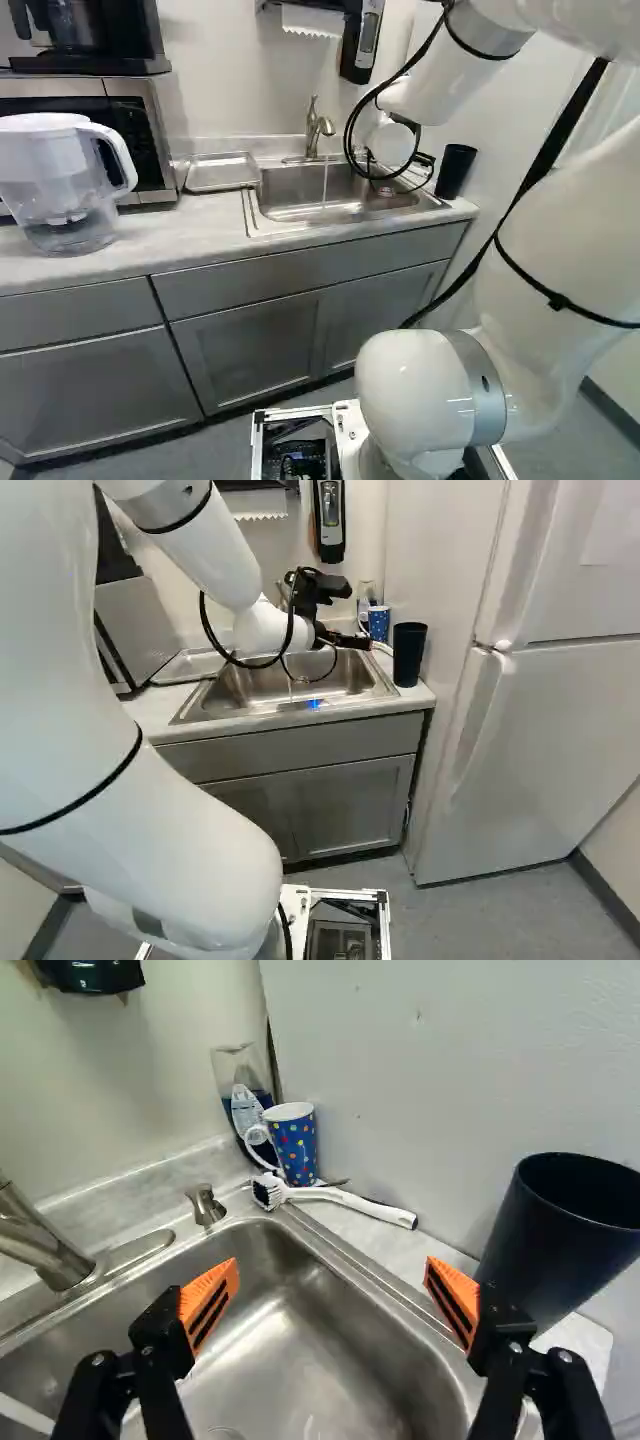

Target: Rinse the cup and place it in the tray

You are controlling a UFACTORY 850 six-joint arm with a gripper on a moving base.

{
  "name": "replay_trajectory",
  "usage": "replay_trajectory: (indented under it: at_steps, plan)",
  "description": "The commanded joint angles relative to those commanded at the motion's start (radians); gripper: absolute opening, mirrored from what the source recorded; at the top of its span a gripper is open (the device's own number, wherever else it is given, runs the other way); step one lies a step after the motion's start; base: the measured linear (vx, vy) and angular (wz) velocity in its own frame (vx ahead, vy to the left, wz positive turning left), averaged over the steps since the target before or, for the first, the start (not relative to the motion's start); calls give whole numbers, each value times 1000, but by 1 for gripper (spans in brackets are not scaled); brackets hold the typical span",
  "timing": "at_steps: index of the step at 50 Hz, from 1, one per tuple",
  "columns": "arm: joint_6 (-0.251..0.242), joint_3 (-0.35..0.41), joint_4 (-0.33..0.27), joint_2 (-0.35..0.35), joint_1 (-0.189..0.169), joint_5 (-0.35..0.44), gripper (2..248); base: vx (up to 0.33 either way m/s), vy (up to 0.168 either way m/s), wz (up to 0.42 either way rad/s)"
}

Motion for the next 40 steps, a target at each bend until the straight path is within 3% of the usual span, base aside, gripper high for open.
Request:
replay_trajectory:
  at_steps: [40]
  plan:
    - [0, 1, 132, -24, -21, 80, 247, 0, 0, 0]
